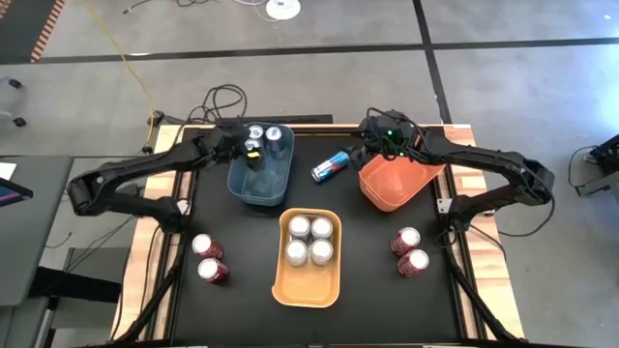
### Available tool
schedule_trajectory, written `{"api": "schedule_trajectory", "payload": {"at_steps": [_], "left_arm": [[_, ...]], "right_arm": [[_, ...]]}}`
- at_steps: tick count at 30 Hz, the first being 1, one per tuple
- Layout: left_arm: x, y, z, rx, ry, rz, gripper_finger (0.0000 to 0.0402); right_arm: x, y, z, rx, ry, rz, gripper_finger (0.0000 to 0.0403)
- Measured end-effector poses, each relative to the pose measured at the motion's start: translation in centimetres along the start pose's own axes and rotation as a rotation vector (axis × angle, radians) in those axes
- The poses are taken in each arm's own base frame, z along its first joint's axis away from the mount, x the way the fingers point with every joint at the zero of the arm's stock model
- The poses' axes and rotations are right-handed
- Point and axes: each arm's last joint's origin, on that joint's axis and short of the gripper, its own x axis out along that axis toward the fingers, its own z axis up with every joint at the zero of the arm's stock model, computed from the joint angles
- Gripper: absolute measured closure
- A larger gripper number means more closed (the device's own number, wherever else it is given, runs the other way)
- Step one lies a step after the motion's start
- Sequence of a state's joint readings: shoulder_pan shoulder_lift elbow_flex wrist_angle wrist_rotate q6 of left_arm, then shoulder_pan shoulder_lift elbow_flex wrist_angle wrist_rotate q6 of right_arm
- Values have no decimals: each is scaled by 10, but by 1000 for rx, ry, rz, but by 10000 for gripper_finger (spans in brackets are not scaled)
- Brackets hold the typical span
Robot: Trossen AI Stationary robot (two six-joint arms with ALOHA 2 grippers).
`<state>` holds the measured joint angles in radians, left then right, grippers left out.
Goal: Sort soda cans
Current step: Put the blue soda can into the blue bin
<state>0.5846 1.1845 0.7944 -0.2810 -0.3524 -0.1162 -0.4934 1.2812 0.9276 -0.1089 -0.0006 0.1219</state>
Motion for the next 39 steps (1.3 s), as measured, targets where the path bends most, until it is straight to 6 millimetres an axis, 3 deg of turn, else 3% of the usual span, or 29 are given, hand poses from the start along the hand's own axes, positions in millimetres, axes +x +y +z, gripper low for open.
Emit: {"api": "schedule_trajectory", "payload": {"at_steps": [6,11,15,23,29,39], "left_arm": [[-30,10,10,10,-116,-12,79],[-53,12,14,63,-201,-37,79],[-62,10,14,117,-231,-57,79],[-60,2,12,157,-216,-80,79],[-58,2,10,186,-189,-78,79],[-59,2,10,194,-193,-77,79]], "right_arm": [[6,3,-4,-73,31,27,70],[30,4,-21,-253,141,93,70],[54,-1,-23,-466,255,108,70],[108,0,-17,-644,470,184,70],[146,2,-36,-688,645,251,70],[179,-3,-60,-612,856,245,86]]}}
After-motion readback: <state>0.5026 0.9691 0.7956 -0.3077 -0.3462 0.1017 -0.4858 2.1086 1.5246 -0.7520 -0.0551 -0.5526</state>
